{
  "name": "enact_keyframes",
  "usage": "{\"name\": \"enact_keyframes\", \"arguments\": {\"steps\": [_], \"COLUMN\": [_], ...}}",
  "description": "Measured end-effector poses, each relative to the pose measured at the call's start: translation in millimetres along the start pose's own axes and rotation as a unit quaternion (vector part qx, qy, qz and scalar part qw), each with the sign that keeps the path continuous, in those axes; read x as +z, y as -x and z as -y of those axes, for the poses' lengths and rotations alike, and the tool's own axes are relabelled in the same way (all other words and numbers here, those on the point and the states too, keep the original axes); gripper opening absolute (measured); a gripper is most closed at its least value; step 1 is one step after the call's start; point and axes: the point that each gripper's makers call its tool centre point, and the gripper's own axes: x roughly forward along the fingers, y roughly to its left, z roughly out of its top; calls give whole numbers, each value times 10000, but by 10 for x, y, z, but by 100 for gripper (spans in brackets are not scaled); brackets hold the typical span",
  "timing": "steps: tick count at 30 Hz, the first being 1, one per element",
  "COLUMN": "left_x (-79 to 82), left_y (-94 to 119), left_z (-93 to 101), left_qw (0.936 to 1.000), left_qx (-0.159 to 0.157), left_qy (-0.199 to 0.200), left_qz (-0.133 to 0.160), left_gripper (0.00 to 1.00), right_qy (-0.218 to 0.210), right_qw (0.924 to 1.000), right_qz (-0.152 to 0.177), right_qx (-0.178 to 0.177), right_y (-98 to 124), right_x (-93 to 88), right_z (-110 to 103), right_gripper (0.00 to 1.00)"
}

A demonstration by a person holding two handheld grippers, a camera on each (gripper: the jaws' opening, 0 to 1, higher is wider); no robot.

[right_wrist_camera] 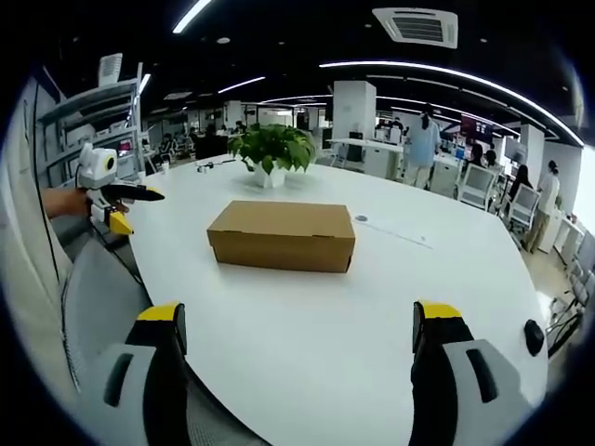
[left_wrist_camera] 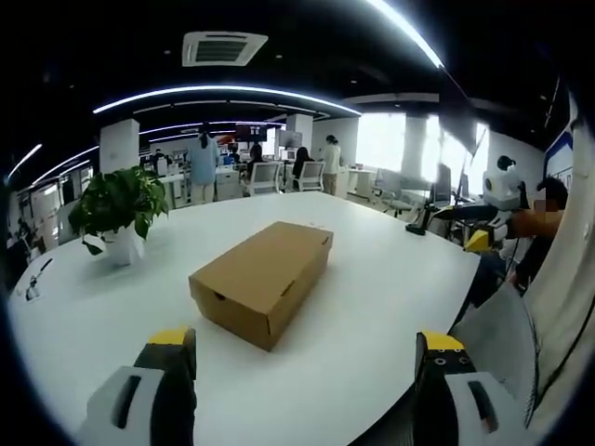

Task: Operate the shoe box by opening the lid, removing the specified soft item, and placing it in the target area until the item is outside and the box remains undamaged.

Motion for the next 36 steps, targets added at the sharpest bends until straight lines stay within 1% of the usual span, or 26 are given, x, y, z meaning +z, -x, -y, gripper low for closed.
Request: {"name": "enact_keyframes", "arguments": {"steps": [8,16,27,36], "left_x": [25,-14,-50,-62], "left_y": [-23,1,1,-39], "left_z": [-59,-128,-185,-223], "left_qw": [9999,9997,9992,9985], "left_qx": [93,230,394,521], "left_qy": [-31,26,65,95], "left_qz": [22,-29,-96,-147], "left_gripper": [100,100,99,99], "right_qy": [14,72,156,296], "right_qw": [10000,9999,9994,9982], "right_qz": [-8,-25,-157,-274], "right_qx": [29,66,262,454], "right_y": [-44,-87,-161,-274], "right_x": [11,31,31,39], "right_z": [30,67,104,145], "right_gripper": [96,96,96,96]}}
